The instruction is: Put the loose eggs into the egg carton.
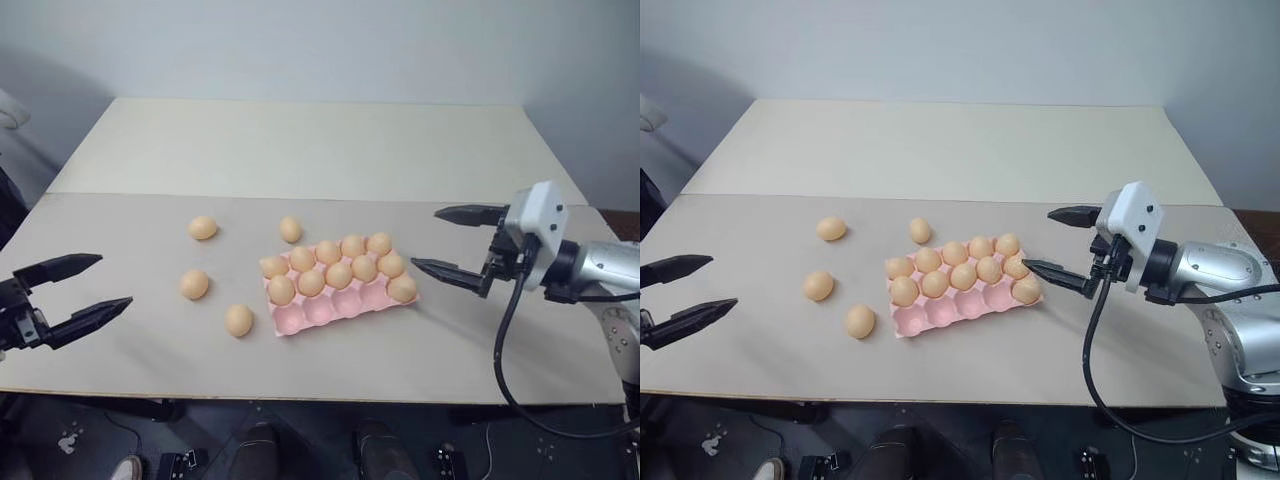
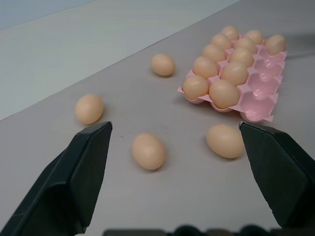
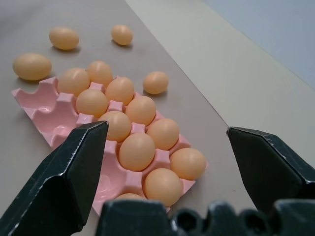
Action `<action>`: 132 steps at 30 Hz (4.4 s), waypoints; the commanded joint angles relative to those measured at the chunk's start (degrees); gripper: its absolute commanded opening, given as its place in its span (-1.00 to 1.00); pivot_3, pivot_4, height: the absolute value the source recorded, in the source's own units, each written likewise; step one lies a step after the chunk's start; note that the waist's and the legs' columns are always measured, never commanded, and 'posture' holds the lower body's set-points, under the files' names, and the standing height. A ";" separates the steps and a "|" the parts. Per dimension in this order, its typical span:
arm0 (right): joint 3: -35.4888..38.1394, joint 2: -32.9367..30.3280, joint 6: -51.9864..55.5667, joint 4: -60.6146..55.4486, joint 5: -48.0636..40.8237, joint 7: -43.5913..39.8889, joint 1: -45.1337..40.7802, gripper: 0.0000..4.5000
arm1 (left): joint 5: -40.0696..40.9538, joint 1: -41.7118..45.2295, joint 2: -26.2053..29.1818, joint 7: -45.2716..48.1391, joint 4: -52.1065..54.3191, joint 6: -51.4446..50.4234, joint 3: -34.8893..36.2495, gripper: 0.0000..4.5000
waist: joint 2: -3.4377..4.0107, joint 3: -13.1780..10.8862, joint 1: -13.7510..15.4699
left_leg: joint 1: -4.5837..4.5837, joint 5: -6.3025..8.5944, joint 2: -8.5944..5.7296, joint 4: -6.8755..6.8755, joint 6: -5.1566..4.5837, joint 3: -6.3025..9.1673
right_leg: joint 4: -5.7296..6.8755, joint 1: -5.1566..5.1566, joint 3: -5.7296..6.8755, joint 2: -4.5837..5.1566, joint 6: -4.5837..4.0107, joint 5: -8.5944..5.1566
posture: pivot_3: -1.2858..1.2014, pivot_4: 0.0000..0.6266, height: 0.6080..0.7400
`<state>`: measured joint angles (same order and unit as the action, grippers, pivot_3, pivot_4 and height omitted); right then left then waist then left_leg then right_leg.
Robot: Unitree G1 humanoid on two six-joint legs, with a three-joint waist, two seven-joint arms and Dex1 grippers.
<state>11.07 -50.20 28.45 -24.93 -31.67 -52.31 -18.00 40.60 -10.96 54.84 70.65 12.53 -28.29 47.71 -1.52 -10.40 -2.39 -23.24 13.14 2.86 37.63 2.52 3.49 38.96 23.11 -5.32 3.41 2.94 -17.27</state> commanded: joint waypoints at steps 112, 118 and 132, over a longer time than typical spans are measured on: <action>15.63 -9.26 -1.38 -0.68 -11.97 -18.84 9.31 1.00 | -22.50 48.40 -6.09 5.38 1.44 -4.84 -59.23 0.99 | -0.02 -0.01 0.06 | -0.04 0.04 -0.08 0.23 -0.11 0.03 | 0.02 -0.10 -0.03 -0.04 0.03 0.00 | 0.03 -0.52 1.00; 10.92 -8.29 -3.51 3.20 -9.81 -20.52 5.50 1.00 | -11.39 42.91 -0.79 3.84 2.08 -11.99 -40.70 0.99 | -0.01 -0.01 -0.40 | -0.01 0.06 -0.06 0.23 -0.14 0.03 | 0.03 -0.10 -0.04 -0.04 0.03 0.00 | 0.03 -0.52 1.00; 3.47 -3.12 -7.26 10.35 -4.26 -17.47 -2.98 1.00 | -5.31 -0.92 -4.98 3.05 12.80 -8.87 5.54 0.99 | 0.02 -0.03 -0.04 | -0.01 0.08 -0.01 0.16 -0.14 0.00 | -0.01 -0.07 -0.02 0.01 0.02 0.00 | 0.03 -0.52 1.00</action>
<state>12.98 -52.94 22.65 -13.95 -35.97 -69.79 -20.98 33.90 -9.67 50.64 72.56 23.05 -38.42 48.27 -1.50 -10.44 -2.43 -23.25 13.22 2.85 37.78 2.38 3.46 38.94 23.05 -5.35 3.43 2.96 -17.27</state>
